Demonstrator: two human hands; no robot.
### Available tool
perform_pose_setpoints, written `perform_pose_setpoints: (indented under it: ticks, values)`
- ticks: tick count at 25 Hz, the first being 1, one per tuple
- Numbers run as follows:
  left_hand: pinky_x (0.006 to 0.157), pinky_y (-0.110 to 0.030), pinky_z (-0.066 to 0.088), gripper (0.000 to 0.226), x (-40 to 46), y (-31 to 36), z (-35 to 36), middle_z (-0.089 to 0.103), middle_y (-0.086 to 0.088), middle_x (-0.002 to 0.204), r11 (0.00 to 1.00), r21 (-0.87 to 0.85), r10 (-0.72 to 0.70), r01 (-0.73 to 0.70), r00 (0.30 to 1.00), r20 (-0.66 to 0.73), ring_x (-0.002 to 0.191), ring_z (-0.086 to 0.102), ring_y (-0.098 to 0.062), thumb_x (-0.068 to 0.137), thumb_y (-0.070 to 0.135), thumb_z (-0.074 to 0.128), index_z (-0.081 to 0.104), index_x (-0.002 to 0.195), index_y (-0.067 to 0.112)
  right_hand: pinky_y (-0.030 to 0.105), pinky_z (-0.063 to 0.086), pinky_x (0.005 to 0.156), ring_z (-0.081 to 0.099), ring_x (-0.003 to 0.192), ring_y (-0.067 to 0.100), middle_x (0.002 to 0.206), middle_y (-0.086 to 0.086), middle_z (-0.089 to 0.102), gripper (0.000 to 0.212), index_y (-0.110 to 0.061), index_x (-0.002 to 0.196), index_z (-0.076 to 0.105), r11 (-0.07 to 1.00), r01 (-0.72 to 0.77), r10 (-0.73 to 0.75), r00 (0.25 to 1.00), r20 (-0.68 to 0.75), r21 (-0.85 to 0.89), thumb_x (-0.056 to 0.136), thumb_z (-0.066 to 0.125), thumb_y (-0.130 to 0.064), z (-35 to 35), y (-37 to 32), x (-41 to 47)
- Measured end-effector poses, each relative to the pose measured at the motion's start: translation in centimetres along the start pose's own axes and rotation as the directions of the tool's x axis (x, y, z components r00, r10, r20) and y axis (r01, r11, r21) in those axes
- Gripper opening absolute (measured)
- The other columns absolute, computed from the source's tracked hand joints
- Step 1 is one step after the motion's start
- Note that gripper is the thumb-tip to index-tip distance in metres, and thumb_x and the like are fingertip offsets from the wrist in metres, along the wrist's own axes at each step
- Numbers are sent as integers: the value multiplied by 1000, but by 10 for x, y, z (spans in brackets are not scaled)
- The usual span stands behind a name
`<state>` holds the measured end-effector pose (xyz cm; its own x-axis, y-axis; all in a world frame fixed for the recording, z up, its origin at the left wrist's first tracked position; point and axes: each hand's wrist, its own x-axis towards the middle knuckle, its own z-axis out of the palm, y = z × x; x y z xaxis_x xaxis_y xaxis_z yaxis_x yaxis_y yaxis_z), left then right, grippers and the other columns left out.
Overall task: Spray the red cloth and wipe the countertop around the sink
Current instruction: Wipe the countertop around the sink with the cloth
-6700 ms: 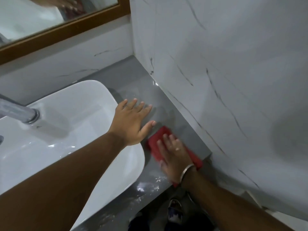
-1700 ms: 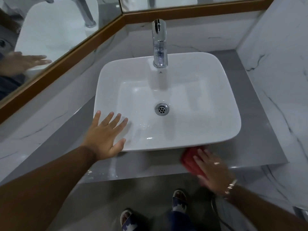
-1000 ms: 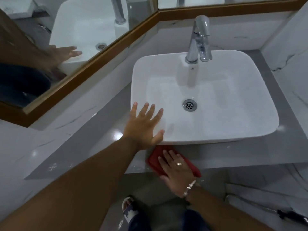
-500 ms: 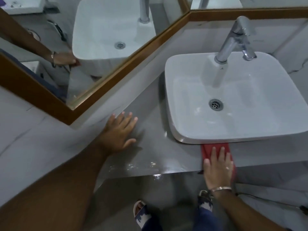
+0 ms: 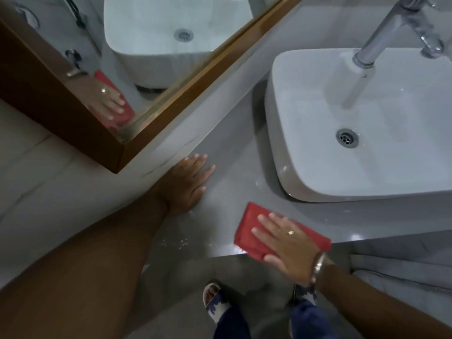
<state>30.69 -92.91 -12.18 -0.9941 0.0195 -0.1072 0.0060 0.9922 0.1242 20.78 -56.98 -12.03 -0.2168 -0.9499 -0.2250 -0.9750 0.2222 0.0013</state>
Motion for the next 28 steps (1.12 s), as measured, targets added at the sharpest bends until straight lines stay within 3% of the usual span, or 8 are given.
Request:
perform_pose_setpoints:
  ticks: [4, 7, 10, 15, 20, 22, 25, 28]
  values:
    - [119, -53, 27, 60, 2, 0, 7, 32, -22, 159, 998, -53, 11, -12, 1000, -26, 146, 30, -40, 96, 41, 35, 38, 152, 19, 56, 34, 112, 29, 145, 41, 160, 17, 29, 65, -21, 152, 30, 887, -442, 449, 893, -21, 135, 94, 33, -48, -22, -12, 60]
    - [119, -52, 25, 60, 2, -2, 7, 30, -21, 160, 999, -47, 11, -12, 999, -32, 147, 29, -40, 96, 40, 36, 36, 153, 22, 53, 26, 115, 27, 145, 38, 159, 15, 31, 64, -24, 151, 28, 1000, -17, 18, 999, -46, 26, 93, 31, -50, -18, -62, 84]
    - [119, -53, 26, 60, 2, -1, 7, 31, -22, 159, 999, -47, 8, -10, 999, -42, 146, 29, -40, 95, 39, 35, 37, 152, 21, 50, 22, 115, 31, 145, 30, 160, 8, 24, 63, -30, 151, 28, 893, 439, -441, 897, 5, -102, 94, 38, -53, -16, -18, 48]
    - [121, -51, 23, 60, 2, 1, 2, 29, -22, 160, 998, -55, 7, -9, 999, -36, 148, 26, -40, 96, 39, 33, 36, 153, 21, 54, 39, 111, 36, 144, 34, 158, 10, 34, 60, -26, 148, 40, 998, -31, 34, 998, -50, 55, 92, 44, -48, -29, -4, 72]
    - [120, -52, 24, 61, 0, 4, -4, 28, -22, 161, 998, -58, -1, 0, 1000, -25, 148, 26, -39, 95, 38, 31, 37, 153, 20, 45, 29, 112, 45, 138, 25, 153, 3, 44, 60, -33, 144, 41, 831, 552, -546, 833, 92, -72, 85, 47, -46, -33, 16, 45]
    - [120, -53, 26, 60, 1, 5, -4, 30, -22, 160, 997, -74, -2, 0, 1000, -29, 147, 28, -40, 94, 38, 34, 39, 152, 20, 46, 32, 113, 45, 138, 25, 153, 2, 44, 60, -34, 143, 40, 922, 386, -382, 920, 81, -38, 85, 47, -47, -35, 44, 39]
    - [119, -53, 27, 60, 2, 4, -4, 31, -22, 159, 997, -78, 1, -3, 1000, -30, 147, 29, -39, 95, 38, 35, 40, 151, 20, 48, 24, 120, 28, 147, 33, 162, 10, 27, 62, -26, 153, 27, 976, -208, 207, 978, 28, 71, 95, 37, -46, -31, 3, 77]
    - [121, -52, 23, 58, 1, 2, -1, 28, -22, 160, 997, -72, 18, -21, 999, -37, 148, 26, -39, 97, 38, 36, 38, 152, 20, 53, 29, 117, 29, 146, 35, 161, 13, 27, 65, -23, 153, 26, 993, 120, -120, 993, 11, 6, 94, 35, -48, -22, -36, 82]
